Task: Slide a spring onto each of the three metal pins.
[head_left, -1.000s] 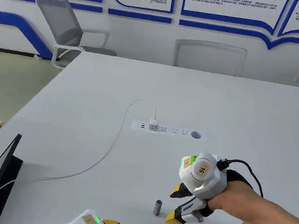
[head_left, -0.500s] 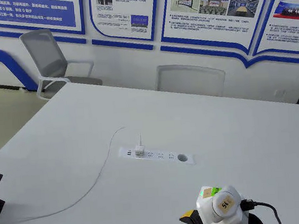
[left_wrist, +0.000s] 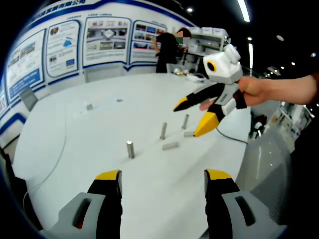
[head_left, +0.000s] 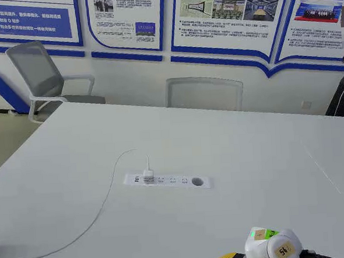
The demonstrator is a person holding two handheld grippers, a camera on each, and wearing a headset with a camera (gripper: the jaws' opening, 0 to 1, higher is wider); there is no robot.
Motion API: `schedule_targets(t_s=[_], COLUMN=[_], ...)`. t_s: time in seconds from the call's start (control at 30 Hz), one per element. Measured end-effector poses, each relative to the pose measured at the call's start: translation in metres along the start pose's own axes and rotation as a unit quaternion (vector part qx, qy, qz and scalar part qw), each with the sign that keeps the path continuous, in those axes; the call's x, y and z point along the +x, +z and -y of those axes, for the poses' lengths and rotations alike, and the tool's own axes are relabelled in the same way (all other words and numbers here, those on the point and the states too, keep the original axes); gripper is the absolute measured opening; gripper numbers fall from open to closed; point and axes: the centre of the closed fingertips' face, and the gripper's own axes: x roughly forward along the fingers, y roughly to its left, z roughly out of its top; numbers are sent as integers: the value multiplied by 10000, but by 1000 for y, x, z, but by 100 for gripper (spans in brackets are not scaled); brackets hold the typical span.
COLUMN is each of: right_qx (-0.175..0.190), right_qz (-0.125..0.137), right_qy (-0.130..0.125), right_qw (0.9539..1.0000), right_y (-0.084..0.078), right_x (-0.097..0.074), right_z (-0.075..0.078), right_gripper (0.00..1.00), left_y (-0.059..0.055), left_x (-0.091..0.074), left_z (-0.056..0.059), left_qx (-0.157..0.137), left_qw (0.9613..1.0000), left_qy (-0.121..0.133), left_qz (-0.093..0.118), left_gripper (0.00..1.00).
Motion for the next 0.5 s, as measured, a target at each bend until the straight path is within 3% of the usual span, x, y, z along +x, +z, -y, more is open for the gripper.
schedule_targets(t_s=[0.5], right_qx=[489], right_qz=[461], right_qy=[-354], right_qw=[9971], right_y=[-13], right_x=[-37], right_z=[11], right_gripper=[82], left_y=[15], left_x=[8], left_z=[-5], left_qx=[7], left_qw=[10000], left_qy=[19], left_qz=[40], left_gripper=[68])
